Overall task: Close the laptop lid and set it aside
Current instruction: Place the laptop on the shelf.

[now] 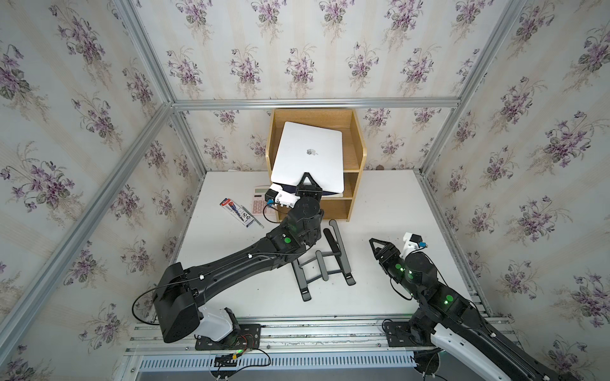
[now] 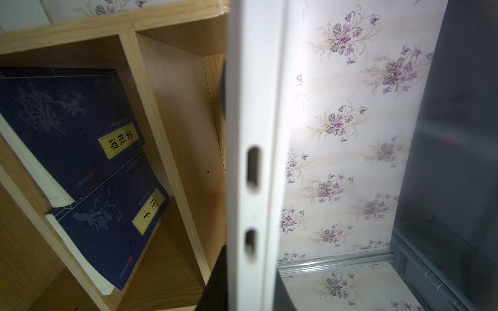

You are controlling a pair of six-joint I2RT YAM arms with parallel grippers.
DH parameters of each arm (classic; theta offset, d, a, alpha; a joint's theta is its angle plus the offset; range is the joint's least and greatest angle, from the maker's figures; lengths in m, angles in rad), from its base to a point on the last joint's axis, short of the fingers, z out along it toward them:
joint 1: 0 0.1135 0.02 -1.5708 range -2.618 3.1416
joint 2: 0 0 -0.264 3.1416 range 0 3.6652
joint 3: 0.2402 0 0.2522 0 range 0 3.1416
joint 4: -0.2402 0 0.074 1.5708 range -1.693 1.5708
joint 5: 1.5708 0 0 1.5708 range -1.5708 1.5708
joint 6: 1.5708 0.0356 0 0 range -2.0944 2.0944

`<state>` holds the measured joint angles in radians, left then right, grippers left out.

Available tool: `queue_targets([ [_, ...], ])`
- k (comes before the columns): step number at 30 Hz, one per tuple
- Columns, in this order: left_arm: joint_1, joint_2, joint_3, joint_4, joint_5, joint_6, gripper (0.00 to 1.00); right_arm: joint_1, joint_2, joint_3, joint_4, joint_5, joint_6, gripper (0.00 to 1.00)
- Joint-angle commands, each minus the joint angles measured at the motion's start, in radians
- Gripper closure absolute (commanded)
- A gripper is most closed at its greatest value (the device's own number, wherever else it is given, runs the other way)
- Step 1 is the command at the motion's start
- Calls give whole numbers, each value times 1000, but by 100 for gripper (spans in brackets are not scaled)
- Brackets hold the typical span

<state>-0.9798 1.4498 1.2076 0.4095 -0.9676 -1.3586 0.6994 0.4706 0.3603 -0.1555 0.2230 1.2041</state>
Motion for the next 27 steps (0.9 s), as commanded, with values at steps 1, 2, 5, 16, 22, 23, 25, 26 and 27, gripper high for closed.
queue_targets([
  [1, 9, 1, 31, 6, -11, -105, 100, 0, 1, -1, 37, -10, -13, 30],
  [2, 15, 3, 35, -19, -8, -137, 100, 0, -3, -6, 43, -11, -13, 30],
  [5, 27, 19, 42, -56, 10, -194, 100, 0, -11, -26, 76, -21, -11, 29],
  [16, 80, 86, 113, -190, 100, -316, 79, 0, -1, -46, 102, -30, -11, 21],
  [22, 99, 116, 142, -224, 155, -297, 68, 0, 19, -54, 116, -15, -15, 19],
  [23, 99, 121, 149, -231, 158, -297, 67, 0, 25, -54, 121, -13, -19, 19],
  [25, 107, 131, 162, -245, 172, -297, 63, 0, 38, -54, 130, -14, -28, 19],
  [26, 112, 136, 170, -251, 183, -297, 60, 0, 43, -52, 133, -14, -32, 19],
  [27, 115, 142, 178, -257, 194, -297, 58, 0, 49, -53, 135, -14, -34, 18],
])
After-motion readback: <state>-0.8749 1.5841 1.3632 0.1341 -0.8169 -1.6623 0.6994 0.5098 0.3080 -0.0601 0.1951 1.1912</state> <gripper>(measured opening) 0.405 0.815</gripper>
